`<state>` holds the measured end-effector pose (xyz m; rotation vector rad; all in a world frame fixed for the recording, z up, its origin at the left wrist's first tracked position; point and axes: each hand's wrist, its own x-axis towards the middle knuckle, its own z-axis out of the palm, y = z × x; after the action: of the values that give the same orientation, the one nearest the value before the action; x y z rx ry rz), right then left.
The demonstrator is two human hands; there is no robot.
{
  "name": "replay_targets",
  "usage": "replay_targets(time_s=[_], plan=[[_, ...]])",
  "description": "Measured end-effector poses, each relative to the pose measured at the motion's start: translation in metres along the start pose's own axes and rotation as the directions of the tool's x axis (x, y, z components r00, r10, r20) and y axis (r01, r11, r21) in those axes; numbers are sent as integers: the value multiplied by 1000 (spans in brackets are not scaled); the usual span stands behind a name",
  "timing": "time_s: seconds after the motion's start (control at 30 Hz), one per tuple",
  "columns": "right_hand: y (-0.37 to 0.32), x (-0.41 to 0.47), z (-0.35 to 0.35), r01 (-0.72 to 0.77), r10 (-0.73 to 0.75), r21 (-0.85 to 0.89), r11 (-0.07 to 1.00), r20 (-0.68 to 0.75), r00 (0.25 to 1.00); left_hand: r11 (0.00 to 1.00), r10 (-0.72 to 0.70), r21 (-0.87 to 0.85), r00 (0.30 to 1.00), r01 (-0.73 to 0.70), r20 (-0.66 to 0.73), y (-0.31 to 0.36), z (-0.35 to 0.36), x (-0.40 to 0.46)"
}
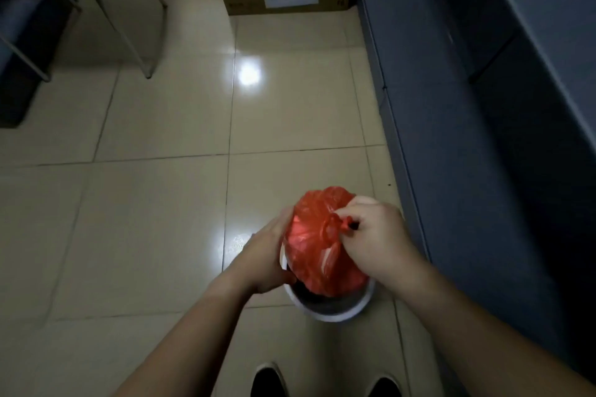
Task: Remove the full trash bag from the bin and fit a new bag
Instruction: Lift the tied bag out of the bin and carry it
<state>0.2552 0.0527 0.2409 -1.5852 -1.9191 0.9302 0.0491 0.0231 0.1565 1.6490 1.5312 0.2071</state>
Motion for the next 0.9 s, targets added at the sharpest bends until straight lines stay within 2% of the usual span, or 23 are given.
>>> replay_targets(time_s=[0.2, 0.33, 0.5, 0.67, 0.9], plan=[[-134, 3, -120, -2, 2, 30, 1000, 15, 1000, 1000, -21, -10, 998, 20, -62, 118, -125, -66], [-231, -4, -208, 63, -62, 35, 997, -33, 998, 997, 33, -70, 987, -45, -155, 205, -202, -124], [-331, -30, -300, 102, -97, 67, 993, -75, 992, 985, 114, -94, 956, -144, -269, 292, -258, -196], [-385, -60, -343, 151, -143, 97, 984, -81, 986, 979, 151, -77, 931, -187, -332, 332, -270, -246], [-411, -80, -337, 179, -177, 67, 982, -28, 984, 985, 76, -121, 943, -121, -324, 329, -271, -289]])
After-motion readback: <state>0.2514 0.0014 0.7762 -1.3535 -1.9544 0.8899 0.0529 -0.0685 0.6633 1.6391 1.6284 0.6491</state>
